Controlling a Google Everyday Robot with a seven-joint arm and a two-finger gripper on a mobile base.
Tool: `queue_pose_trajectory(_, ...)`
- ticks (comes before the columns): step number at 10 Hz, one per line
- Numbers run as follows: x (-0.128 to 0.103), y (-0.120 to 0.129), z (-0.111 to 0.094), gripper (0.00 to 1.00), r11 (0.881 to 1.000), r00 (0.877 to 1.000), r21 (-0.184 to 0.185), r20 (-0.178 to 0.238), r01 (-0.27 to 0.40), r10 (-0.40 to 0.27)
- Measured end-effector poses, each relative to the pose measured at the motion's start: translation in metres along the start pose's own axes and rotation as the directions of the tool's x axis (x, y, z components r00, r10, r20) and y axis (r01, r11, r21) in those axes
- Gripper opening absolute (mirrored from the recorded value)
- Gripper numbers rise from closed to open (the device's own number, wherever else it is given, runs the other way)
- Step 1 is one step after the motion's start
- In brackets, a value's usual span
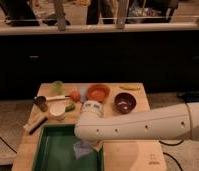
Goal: Wipe tray with sponge
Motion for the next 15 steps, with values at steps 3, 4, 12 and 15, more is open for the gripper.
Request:
queue_pose_trajectory(3, 0.008, 0.003, 0.005, 0.02, 1.000, 1.000, 0.000, 0.007, 0.003, -0.003)
queue_pose_trajectory(4, 0.008, 0.001, 0.006, 0.02, 1.000, 1.000, 0.001, 0.011, 0.004, -0.004)
queue_pose_trajectory(12, 0.010, -0.018, 0.019, 0.02, 1.000, 0.999, -0.005, 0.033, 0.018, -0.018)
queue_pose_trajectory(15, 0.009, -0.025, 0.024, 0.02, 1.000, 0.999, -0.006, 0.044, 0.027, -0.027)
